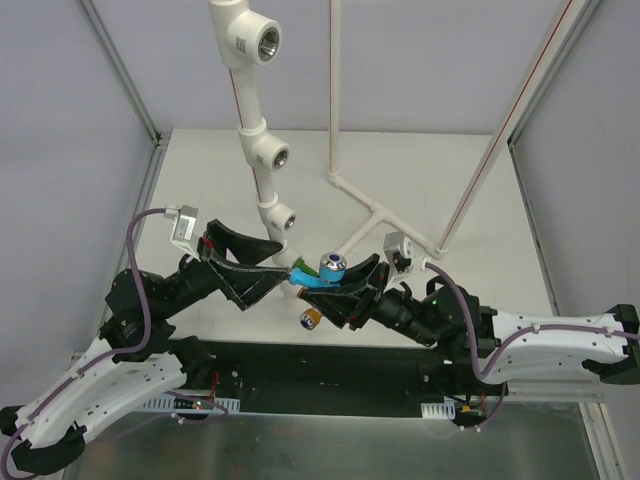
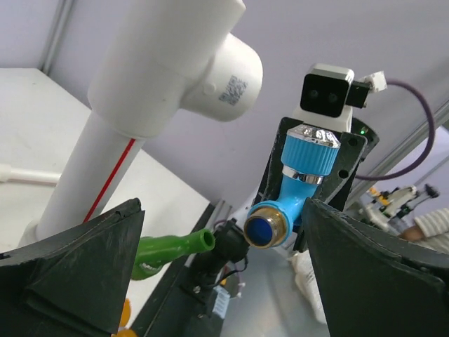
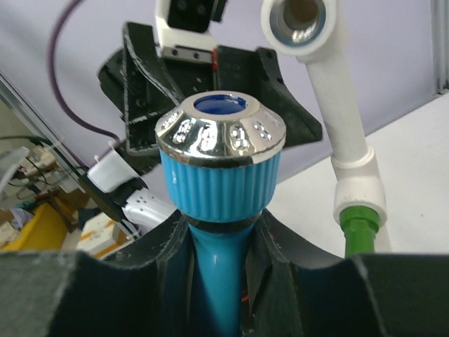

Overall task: Install the water faucets
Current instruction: Adjust the water faucet.

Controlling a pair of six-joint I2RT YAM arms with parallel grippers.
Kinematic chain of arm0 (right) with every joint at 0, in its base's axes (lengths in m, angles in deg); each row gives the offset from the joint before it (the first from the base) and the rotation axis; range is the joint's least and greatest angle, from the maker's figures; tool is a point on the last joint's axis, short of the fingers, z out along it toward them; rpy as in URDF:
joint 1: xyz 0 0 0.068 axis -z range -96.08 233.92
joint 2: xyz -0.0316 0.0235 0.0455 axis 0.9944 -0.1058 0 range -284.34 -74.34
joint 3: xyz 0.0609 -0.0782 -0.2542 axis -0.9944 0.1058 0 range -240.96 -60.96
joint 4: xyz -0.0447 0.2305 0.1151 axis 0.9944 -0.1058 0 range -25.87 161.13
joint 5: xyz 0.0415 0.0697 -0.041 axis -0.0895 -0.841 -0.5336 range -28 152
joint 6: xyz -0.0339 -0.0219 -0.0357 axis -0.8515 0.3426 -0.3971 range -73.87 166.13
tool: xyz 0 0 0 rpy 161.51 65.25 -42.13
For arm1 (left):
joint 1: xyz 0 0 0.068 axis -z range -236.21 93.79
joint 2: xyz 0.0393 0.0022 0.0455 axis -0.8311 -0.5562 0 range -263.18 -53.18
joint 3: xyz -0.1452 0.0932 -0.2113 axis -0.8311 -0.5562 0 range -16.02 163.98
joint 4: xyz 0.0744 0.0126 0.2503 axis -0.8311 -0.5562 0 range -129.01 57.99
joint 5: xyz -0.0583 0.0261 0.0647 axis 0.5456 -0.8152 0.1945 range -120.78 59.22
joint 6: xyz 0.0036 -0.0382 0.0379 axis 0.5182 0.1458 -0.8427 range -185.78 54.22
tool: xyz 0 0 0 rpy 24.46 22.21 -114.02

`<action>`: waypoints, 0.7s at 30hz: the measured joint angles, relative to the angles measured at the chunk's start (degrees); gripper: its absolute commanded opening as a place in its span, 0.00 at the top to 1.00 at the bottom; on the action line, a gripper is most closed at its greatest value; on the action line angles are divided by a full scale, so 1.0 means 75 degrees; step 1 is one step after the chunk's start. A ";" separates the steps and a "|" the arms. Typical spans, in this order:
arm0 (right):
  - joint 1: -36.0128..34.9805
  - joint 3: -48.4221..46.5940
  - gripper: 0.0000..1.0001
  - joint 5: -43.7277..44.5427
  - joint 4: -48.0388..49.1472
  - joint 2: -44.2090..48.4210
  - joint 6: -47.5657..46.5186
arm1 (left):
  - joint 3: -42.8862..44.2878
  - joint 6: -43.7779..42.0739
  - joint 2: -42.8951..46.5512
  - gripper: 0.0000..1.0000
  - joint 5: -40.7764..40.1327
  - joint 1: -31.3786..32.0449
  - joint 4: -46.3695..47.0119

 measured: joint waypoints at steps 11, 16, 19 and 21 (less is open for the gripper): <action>0.0000 0.0015 1.00 0.0204 0.1469 -0.0087 0.0256 | -0.0353 0.1501 -0.0609 0.19 -0.0029 0.0000 0.2407; 0.0003 0.0029 1.00 0.0466 0.1751 -0.0280 0.0251 | -0.0393 0.1944 -0.0953 0.31 -0.0020 0.0000 0.3019; 0.0006 0.0032 1.00 0.0536 0.1824 -0.0391 0.0242 | -0.0393 0.2116 -0.1125 0.41 0.0000 0.0000 0.3171; 0.0006 0.0041 1.00 0.0586 0.1888 -0.0440 0.0227 | -0.0393 0.2203 -0.1198 0.49 0.0009 0.0000 0.3238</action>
